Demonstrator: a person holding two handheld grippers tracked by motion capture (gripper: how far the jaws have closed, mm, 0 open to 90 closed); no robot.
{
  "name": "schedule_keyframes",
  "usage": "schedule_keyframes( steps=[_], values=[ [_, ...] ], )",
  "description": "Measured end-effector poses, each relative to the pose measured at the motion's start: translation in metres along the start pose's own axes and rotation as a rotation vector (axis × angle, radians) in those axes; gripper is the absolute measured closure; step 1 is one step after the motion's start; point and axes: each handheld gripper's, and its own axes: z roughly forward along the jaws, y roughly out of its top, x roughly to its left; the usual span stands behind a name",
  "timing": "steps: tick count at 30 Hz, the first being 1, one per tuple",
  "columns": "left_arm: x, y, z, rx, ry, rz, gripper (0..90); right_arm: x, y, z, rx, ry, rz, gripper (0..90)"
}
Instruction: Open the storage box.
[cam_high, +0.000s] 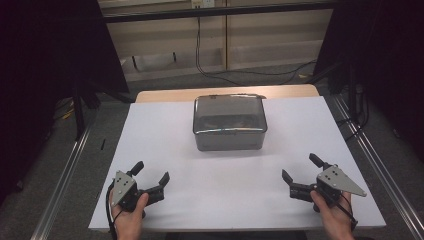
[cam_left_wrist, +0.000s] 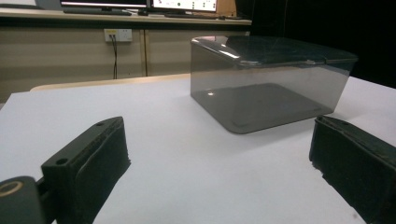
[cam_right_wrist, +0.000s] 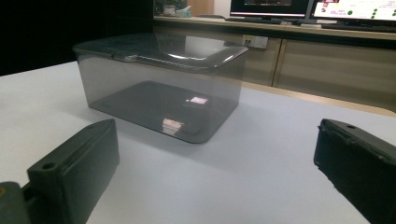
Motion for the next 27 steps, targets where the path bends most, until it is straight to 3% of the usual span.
schedule_keyframes(
  steps=[4, 7, 9, 14, 19, 21, 23, 25, 27],
  values=[
    [-0.002, 0.000, -0.001, -0.001, -0.005, 0.001, 4.0, 0.005, 0.003, 0.004, 0.003, 0.011, 0.002, 0.0],
    [-0.002, 0.000, 0.000, 0.000, -0.004, -0.001, 4.0, 0.008, 0.004, 0.006, 0.011, 0.017, -0.029, 0.2],
    [-0.002, 0.000, 0.000, 0.001, -0.008, -0.002, 4.0, 0.008, 0.008, 0.006, 0.009, 0.033, -0.003, 0.1],
    [-0.002, 0.000, 0.000, 0.000, -0.005, -0.013, 4.0, 0.011, 0.011, 0.010, -0.001, 0.036, -0.004, 0.1],
    [-0.002, -0.001, 0.002, 0.012, -0.023, -0.025, 4.0, 0.021, 0.015, 0.024, 0.006, 0.083, -0.009, 0.4],
    [-0.002, -0.001, 0.002, 0.015, -0.017, -0.018, 4.0, 0.022, 0.018, 0.030, 0.013, 0.106, 0.042, 0.8],
    [-0.002, 0.000, 0.002, 0.003, -0.017, -0.009, 3.9, 0.022, 0.020, 0.036, 0.014, 0.120, 0.064, 0.8],
    [-0.002, 0.001, 0.001, -0.004, -0.015, -0.007, 3.8, 0.025, 0.023, 0.042, 0.016, 0.110, 0.033, 1.1],
    [-0.003, 0.001, 0.001, -0.004, -0.012, -0.005, 3.9, 0.028, 0.024, 0.047, 0.011, 0.131, 0.035, 0.9]
  ],
)
